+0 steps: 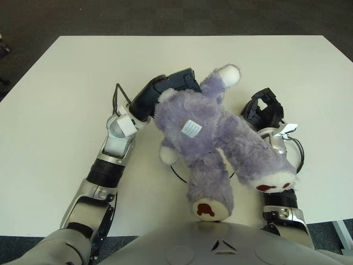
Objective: Put the doll into the plate.
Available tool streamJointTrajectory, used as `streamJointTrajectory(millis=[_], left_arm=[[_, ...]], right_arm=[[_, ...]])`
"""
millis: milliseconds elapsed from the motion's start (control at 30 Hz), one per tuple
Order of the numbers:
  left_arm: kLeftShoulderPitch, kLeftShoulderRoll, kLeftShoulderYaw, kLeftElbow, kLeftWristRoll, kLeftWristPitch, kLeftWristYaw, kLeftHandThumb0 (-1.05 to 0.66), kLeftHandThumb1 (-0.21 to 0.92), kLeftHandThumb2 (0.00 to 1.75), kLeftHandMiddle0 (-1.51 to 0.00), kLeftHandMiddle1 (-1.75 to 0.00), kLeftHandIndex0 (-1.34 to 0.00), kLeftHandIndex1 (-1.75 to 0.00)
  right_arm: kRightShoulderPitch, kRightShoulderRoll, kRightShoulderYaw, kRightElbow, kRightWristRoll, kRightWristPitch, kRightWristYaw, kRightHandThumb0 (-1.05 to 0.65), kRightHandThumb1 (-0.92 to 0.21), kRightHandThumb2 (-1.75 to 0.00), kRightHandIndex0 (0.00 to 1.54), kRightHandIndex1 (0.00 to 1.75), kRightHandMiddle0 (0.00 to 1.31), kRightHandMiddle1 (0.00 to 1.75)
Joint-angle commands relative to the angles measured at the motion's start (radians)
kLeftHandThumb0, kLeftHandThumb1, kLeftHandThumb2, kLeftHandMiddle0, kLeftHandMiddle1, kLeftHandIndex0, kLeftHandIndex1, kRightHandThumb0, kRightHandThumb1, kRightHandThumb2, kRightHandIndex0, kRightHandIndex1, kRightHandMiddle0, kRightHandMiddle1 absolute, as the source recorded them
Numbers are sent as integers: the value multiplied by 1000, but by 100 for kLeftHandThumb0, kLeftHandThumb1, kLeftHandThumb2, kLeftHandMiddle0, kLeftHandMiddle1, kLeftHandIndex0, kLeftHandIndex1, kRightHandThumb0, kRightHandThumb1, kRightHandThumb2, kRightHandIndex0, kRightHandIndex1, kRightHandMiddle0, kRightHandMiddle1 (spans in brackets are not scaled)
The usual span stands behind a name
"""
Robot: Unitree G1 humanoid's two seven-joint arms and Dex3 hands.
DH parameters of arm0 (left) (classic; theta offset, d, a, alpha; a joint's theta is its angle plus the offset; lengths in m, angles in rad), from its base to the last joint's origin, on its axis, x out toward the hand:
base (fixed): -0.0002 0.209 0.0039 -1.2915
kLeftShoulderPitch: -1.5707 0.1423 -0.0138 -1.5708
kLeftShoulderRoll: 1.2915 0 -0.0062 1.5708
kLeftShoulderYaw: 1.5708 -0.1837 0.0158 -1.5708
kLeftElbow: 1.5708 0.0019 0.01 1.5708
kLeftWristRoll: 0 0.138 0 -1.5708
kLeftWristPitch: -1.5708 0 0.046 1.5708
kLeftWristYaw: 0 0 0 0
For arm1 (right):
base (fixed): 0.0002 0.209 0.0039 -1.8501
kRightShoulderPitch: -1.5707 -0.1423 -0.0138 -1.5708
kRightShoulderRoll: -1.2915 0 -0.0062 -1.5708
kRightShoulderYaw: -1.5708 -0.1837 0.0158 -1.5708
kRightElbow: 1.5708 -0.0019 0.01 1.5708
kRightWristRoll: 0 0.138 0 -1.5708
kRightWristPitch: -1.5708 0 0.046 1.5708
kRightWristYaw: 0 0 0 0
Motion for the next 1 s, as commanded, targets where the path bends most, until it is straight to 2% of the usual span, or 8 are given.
streamJointTrajectory(millis=[0, 800, 833, 900, 967], left_arm=[[1, -24, 17, 27, 39, -49, 29, 0, 10, 156, -79, -170, -53, -175], [-4, -31, 22, 45, 52, -70, 35, 0, 11, 155, -79, -171, -53, -175], [-41, -13, 46, 98, 180, -120, 62, 0, 11, 155, -79, -171, -53, -175], [-91, 13, 68, 163, 334, -167, 91, 0, 11, 154, -78, -169, -54, -175], [-103, 25, 62, 171, 350, -147, 89, 0, 10, 155, -79, -168, -55, -175]], right_arm=[[71, 66, 2, 63, 6, 35, -17, -47, -37, -126, 91, 175, 57, 175], [71, 67, 4, 63, 7, 31, -18, -47, -36, -127, 91, 175, 58, 175], [68, 65, 2, 66, 11, 39, -17, -47, -36, -127, 91, 175, 58, 175], [64, 61, 0, 71, 14, 50, -15, -47, -36, -127, 91, 175, 58, 175], [63, 59, 0, 70, 13, 54, -17, -47, -36, -127, 91, 175, 58, 175]])
